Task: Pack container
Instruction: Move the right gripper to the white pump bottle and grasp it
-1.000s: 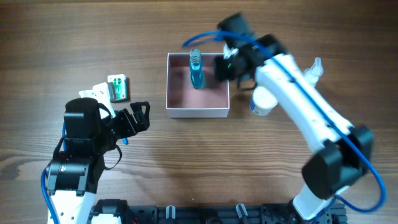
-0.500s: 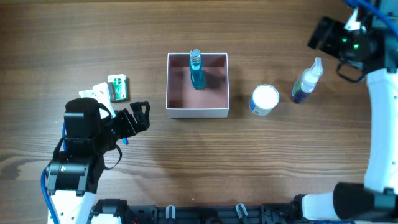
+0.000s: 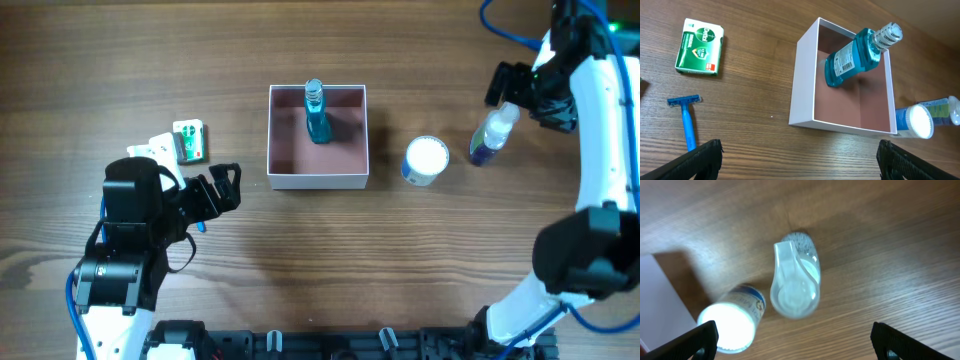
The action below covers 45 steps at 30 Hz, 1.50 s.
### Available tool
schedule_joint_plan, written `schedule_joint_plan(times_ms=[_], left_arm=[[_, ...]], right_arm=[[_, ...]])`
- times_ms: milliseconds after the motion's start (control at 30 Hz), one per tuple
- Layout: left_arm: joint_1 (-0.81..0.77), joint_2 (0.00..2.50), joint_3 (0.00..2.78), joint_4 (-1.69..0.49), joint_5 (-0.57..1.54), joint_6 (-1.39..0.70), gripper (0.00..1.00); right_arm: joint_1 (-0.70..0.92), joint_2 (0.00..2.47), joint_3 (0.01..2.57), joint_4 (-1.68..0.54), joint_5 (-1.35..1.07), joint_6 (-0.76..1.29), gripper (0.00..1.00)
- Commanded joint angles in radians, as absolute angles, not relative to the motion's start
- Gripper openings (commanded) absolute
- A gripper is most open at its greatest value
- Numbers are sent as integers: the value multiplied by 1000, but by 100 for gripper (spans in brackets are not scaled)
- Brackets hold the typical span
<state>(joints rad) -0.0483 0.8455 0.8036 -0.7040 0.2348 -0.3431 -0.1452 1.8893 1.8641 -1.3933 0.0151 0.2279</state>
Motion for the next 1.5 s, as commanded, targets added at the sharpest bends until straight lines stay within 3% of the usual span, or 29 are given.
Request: schedule_joint_plan(times_ms=[0,400,700,867,967,1033,1467], left_arm=[[-54,846,825,-704,253,-345,100],[-54,846,825,-704,253,-345,100],[-54,846,825,-709,253,-345,100],[-54,846,825,-712,253,-345,100],[-54,846,825,-712,253,-345,100],[-54,846,825,-712,253,-345,100],[-54,846,825,-712,254,-345,100]], right_arm=[[-144,1967,1857,-1401,-2,210,99],[-144,2056,1853,-1395,-1,212,96],[-144,2057,1851,-1388,-1,212,81],[-144,2058,1838,-1385,-1,212,65],[-144,2059,1831,-1382,-1,212,64],[-144,2059,1824,-1380,-1,213,55],[-144,2059,1791,-1362,-1,212,53]])
